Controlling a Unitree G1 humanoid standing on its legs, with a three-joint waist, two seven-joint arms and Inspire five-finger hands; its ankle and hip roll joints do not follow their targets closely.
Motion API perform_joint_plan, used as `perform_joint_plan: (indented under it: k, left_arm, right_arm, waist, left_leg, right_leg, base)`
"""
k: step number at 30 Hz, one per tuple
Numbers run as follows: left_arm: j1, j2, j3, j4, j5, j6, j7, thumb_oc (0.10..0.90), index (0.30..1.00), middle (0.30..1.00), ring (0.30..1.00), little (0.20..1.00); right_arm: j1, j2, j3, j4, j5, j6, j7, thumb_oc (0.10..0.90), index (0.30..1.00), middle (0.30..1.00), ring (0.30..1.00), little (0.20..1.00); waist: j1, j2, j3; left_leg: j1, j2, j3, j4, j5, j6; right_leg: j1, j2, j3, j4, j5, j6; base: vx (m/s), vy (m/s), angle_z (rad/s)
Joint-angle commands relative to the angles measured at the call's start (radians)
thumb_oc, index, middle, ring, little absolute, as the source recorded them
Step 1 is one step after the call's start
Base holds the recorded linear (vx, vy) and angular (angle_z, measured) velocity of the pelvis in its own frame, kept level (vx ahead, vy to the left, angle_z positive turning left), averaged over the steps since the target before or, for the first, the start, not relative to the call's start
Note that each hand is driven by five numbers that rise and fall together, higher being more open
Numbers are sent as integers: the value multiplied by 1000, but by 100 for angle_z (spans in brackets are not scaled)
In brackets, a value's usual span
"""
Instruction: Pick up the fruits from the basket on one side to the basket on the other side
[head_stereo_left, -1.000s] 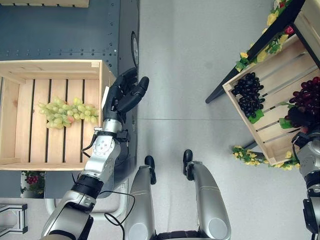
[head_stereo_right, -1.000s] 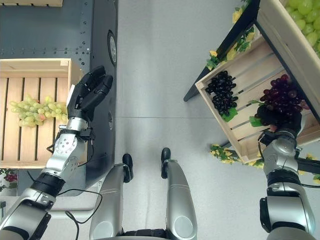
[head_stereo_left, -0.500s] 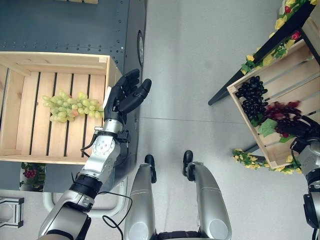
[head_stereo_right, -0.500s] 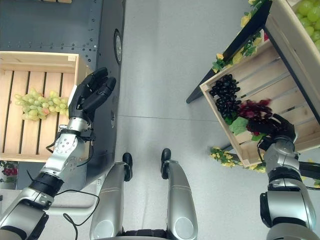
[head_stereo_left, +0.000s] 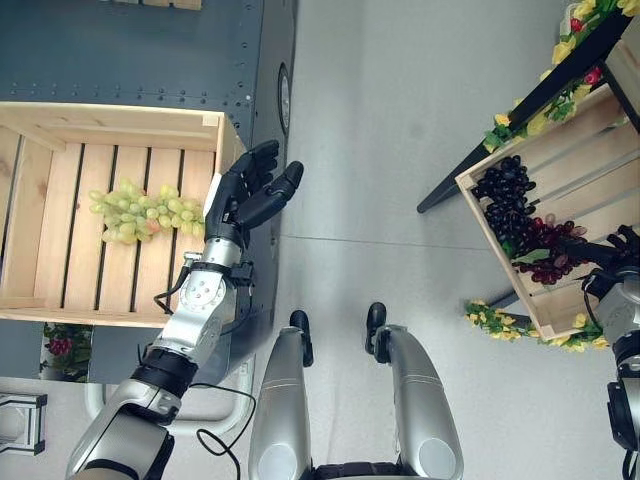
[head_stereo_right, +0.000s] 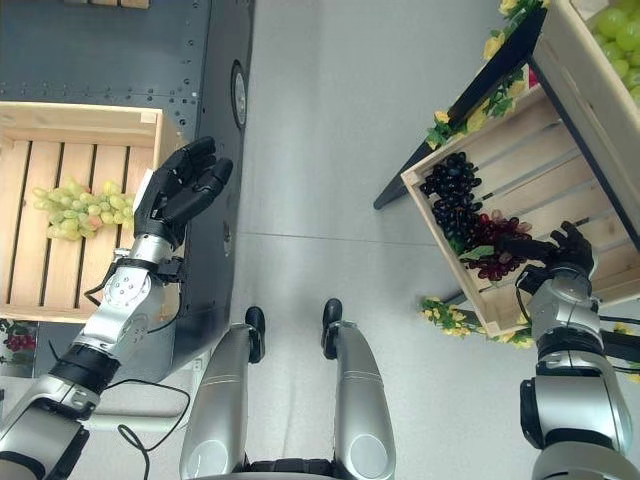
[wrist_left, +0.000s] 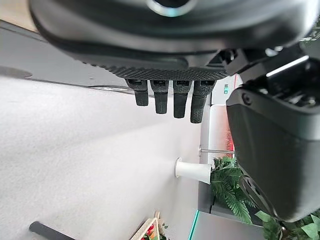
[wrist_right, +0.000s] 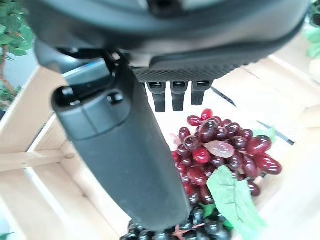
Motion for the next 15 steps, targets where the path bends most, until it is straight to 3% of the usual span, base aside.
perform_joint_plan:
  k: [1, 8, 12, 14, 15]
  left_arm:
    - [-59, 17, 17, -167, 97, -92, 16, 800, 900, 900, 900, 900]
    - [-93, 48, 28, -157, 158, -110, 42, 800, 900, 900, 900, 900]
    - [-108, 60, 58, -166, 210, -152, 135, 800, 900, 900, 900, 900]
    - [-110, 59, 136, -162, 338, -199, 402, 800, 900, 900, 900, 900]
    - [-112, 59, 139, -162, 344, -199, 415, 800, 900, 900, 900, 900]
  right_arm:
    - [-29, -116, 52, -91, -103, -144, -22, 800, 900, 900, 900, 900]
    - [15, -43, 127, -268, -191, -222, 2, 800, 900, 900, 900, 900]
    - [52, 9, 152, -388, -223, -225, -9, 800, 900, 900, 900, 900]
    - [98, 67, 157, -467, -251, -238, -10, 800, 900, 900, 900, 900]
    - [97, 69, 157, -469, -252, -238, -10, 800, 900, 900, 900, 900]
  waist:
    - [4, -5, -14]
    - [-9, 11, -14]
    - [-18, 17, -14]
    - [-20, 20, -14]
    - [-20, 20, -14]
  left_leg:
    - [97, -38, 103, -52, -44, 37]
    - [143, -44, 125, -98, -30, 40]
    - [158, -46, 132, -110, -27, 36]
    - [172, -49, 133, -128, -21, 33]
    - [169, -49, 133, -129, -17, 33]
  right_leg:
    - [104, 13, -40, 19, -44, -26]
    - [131, 5, -31, -5, -43, -24]
    - [138, -3, -29, -3, -50, -26]
    - [143, -8, -23, -3, -55, -28]
    - [139, -9, -23, -4, -52, -28]
  base:
    - [21, 56, -1]
    - [20, 48, -1]
    - [23, 55, -1]
    - [45, 58, -5]
    - [31, 37, 2]
